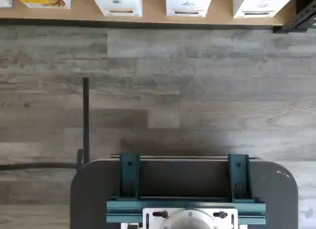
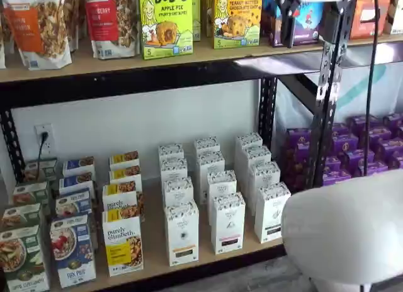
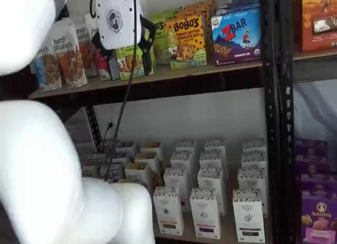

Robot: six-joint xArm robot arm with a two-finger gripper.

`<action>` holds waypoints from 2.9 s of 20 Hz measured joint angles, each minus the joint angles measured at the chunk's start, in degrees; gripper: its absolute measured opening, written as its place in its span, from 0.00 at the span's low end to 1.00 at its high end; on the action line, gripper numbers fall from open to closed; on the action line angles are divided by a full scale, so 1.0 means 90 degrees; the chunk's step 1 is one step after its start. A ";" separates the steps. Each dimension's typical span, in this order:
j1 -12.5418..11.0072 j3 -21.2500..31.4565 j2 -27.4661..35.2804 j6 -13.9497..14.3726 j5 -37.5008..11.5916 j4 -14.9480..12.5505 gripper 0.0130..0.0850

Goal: Pick up the white box with a yellow strip in the middle, on the bottom shelf, the fourth box from the left

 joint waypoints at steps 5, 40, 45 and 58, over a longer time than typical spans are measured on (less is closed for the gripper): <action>0.0138 0.0098 -0.0101 0.0078 -0.0381 -0.0150 1.00; 0.1074 0.2207 -0.0204 0.0998 -0.2696 -0.0478 1.00; 0.1281 0.2543 -0.0005 0.1221 -0.3120 -0.0423 1.00; 0.1855 0.3238 0.0640 0.1852 -0.4194 -0.0493 1.00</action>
